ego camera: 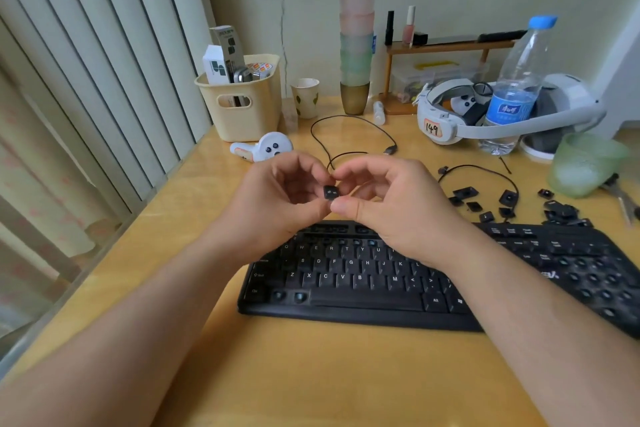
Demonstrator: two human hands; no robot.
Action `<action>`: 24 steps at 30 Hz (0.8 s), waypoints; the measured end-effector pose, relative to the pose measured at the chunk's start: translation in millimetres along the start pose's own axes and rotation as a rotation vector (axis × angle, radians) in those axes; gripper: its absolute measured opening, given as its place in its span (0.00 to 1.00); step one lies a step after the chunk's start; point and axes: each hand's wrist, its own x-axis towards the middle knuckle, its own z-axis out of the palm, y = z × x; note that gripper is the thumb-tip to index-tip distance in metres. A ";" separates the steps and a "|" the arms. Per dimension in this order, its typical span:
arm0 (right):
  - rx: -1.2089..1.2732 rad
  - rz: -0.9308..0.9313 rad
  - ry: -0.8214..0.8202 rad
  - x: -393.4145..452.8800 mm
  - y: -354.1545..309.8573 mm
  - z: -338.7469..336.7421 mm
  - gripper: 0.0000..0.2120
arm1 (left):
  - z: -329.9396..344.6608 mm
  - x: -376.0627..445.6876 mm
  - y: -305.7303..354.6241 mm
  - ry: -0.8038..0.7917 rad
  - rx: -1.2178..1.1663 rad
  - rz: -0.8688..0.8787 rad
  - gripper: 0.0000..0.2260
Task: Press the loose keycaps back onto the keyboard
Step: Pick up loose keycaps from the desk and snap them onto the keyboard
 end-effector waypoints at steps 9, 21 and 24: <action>-0.107 -0.068 0.114 -0.5 2.0 7.8 0.16 | -1.0 -2.1 -6.6 0.004 -0.097 0.026 0.18; -0.227 -0.224 0.063 -1.1 5.2 10.3 0.16 | -4.2 -1.5 -2.7 -0.003 -0.188 -0.042 0.19; -0.292 -0.237 0.060 -2.4 4.5 10.1 0.15 | -6.1 0.1 -2.4 0.003 -0.178 -0.048 0.22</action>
